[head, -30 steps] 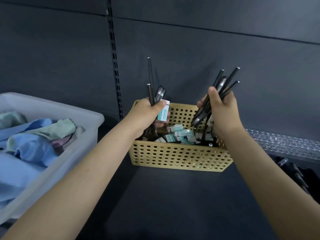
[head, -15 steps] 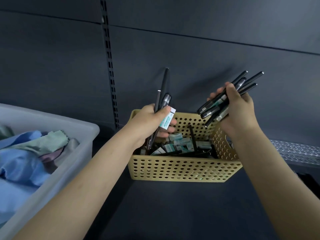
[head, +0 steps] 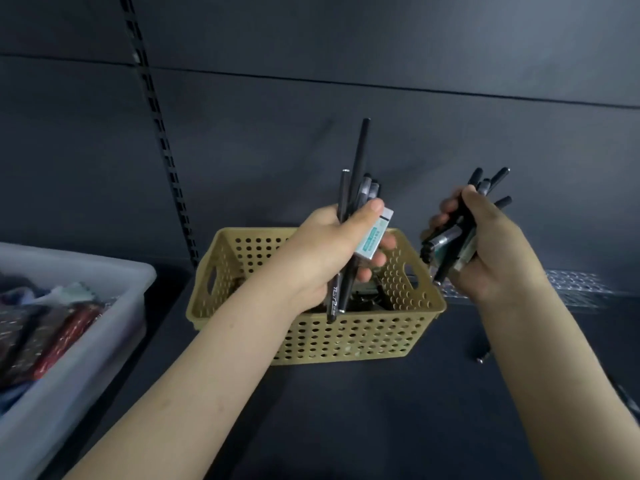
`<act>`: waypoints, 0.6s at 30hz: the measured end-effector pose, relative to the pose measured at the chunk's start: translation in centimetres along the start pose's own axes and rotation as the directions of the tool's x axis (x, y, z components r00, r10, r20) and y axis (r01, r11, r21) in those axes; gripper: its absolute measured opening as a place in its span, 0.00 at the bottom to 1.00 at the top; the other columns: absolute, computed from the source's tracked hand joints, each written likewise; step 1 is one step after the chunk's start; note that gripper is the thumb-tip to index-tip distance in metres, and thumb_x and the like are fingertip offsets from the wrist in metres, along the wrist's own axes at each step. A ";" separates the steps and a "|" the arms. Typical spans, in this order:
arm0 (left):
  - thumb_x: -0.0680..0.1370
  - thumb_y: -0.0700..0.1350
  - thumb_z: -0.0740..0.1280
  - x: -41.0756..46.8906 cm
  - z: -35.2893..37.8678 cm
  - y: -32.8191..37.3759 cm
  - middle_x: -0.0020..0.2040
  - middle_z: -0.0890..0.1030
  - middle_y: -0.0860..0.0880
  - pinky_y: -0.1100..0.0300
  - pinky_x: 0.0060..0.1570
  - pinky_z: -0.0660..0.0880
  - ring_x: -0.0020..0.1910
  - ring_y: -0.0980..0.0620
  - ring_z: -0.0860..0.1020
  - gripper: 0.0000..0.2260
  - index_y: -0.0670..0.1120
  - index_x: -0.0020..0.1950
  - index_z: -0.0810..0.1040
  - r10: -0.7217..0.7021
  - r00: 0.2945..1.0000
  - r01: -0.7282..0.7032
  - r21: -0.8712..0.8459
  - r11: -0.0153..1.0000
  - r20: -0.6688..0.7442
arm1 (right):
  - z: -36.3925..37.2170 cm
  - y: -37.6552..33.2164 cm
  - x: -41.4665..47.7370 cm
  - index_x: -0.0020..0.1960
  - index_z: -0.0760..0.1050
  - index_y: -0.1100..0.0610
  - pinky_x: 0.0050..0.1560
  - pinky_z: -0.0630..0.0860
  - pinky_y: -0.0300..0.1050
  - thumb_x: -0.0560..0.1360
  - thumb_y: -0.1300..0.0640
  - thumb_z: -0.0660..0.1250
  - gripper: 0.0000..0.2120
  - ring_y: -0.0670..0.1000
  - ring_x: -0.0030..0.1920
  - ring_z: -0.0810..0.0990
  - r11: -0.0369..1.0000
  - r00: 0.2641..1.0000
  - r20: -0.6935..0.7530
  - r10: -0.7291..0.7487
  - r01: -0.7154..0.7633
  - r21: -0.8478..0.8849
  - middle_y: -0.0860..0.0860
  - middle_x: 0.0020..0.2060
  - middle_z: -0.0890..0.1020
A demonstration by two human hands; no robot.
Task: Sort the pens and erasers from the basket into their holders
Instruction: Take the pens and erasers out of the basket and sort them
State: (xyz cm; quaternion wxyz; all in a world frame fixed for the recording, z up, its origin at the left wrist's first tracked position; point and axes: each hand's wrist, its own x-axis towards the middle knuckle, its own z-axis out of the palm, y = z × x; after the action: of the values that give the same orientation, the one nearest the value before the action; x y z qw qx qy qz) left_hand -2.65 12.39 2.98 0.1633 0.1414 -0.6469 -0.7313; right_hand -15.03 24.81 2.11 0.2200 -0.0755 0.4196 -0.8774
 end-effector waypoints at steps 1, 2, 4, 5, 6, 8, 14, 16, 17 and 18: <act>0.80 0.50 0.63 -0.2 1.3 -0.1 0.33 0.83 0.49 0.64 0.23 0.70 0.28 0.56 0.77 0.10 0.43 0.50 0.77 -0.011 1.000 0.011 -0.006 1.000 0.025 | -1.0 -0.7 -0.5 0.44 0.71 0.55 0.32 0.73 0.39 0.80 0.54 0.62 0.08 0.46 0.27 0.74 1.000 1.000 -0.005 -0.003 0.003 -0.020 0.48 0.31 0.75; 0.80 0.49 0.64 -0.3 2.7 -0.3 0.34 0.82 0.49 0.64 0.23 0.70 0.28 0.56 0.77 0.11 0.42 0.50 0.77 -0.024 0.998 0.024 -0.015 1.000 0.051 | -2.1 -1.5 -1.0 0.44 0.72 0.55 0.31 0.72 0.38 0.80 0.53 0.62 0.09 0.46 0.27 0.73 0.999 1.000 -0.012 -0.006 0.005 -0.041 0.48 0.31 0.75; 0.80 0.48 0.63 -0.8 5.6 -0.9 0.38 0.81 0.47 0.64 0.24 0.71 0.28 0.55 0.77 0.11 0.41 0.53 0.76 -0.055 0.994 0.058 -0.037 0.998 0.091 | -4.4 -3.0 -2.0 0.43 0.73 0.55 0.30 0.71 0.38 0.80 0.52 0.63 0.09 0.46 0.26 0.71 0.996 1.000 -0.028 -0.009 0.007 -0.092 0.47 0.30 0.74; 0.80 0.48 0.63 -1.0 7.1 -1.3 0.40 0.80 0.46 0.65 0.23 0.71 0.27 0.56 0.78 0.10 0.41 0.53 0.76 -0.071 0.993 0.075 -0.047 0.996 0.095 | -5.7 -3.8 -2.5 0.43 0.73 0.54 0.29 0.71 0.38 0.79 0.51 0.64 0.08 0.46 0.26 0.71 0.992 0.999 -0.036 -0.013 0.008 -0.128 0.47 0.30 0.73; 0.80 0.48 0.64 -1.3 8.8 -1.8 0.41 0.79 0.46 0.65 0.23 0.72 0.27 0.56 0.78 0.10 0.42 0.52 0.76 -0.088 0.992 0.093 -0.056 0.994 0.089 | -7.1 -4.6 -3.1 0.43 0.72 0.54 0.29 0.71 0.39 0.78 0.51 0.66 0.08 0.46 0.26 0.70 0.985 0.999 -0.039 -0.017 0.010 -0.170 0.47 0.29 0.73; 0.80 0.49 0.64 -1.5 12.1 -2.9 0.41 0.78 0.47 0.65 0.24 0.74 0.27 0.57 0.79 0.08 0.45 0.50 0.75 -0.137 0.989 0.142 -0.083 0.986 0.056 | -9.9 -6.1 -4.1 0.41 0.71 0.54 0.27 0.71 0.40 0.76 0.52 0.69 0.10 0.46 0.26 0.69 0.972 0.999 -0.042 -0.002 -0.008 -0.233 0.47 0.29 0.72; 0.78 0.58 0.63 -1.1 20.5 -8.5 0.35 0.77 0.49 0.63 0.25 0.72 0.26 0.56 0.76 0.14 0.48 0.50 0.75 -0.228 0.973 0.230 0.082 0.970 -0.027 | -17.7 -8.7 -5.6 0.34 0.70 0.55 0.28 0.70 0.42 0.67 0.49 0.73 0.14 0.48 0.27 0.69 0.866 0.980 -0.002 0.197 -0.175 -0.468 0.50 0.28 0.70; 0.78 0.59 0.62 -1.1 22.7 -10.3 0.31 0.74 0.50 0.63 0.24 0.69 0.25 0.56 0.72 0.16 0.47 0.51 0.76 -0.252 0.967 0.254 0.116 0.960 -0.033 | -20.1 -9.4 -5.7 0.32 0.71 0.55 0.27 0.71 0.42 0.68 0.50 0.73 0.15 0.48 0.26 0.69 0.827 0.974 -0.024 0.225 -0.204 -0.524 0.49 0.27 0.70; 0.78 0.60 0.62 -1.1 23.7 -11.1 0.29 0.72 0.51 0.63 0.24 0.68 0.25 0.56 0.71 0.16 0.47 0.51 0.76 -0.262 0.965 0.264 0.118 0.957 -0.032 | -21.2 -9.7 -5.6 0.31 0.71 0.56 0.27 0.72 0.42 0.70 0.52 0.73 0.15 0.48 0.26 0.69 0.815 0.972 -0.040 0.234 -0.218 -0.536 0.49 0.26 0.70; 0.78 0.60 0.62 -1.1 24.7 -11.8 0.29 0.71 0.51 0.63 0.24 0.68 0.26 0.56 0.70 0.16 0.47 0.51 0.76 -0.270 0.962 0.271 0.121 0.955 -0.033 | -22.3 -10.0 -5.6 0.31 0.71 0.56 0.27 0.72 0.42 0.71 0.52 0.73 0.15 0.48 0.26 0.69 0.807 0.969 -0.050 0.244 -0.231 -0.544 0.49 0.26 0.70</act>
State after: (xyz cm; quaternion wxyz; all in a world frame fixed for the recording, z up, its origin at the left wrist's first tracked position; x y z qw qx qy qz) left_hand -12.59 36.38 -5.71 0.0576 0.2443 -0.6646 -0.7038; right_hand -20.35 48.48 -4.08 0.3019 -0.0915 0.6554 -0.6862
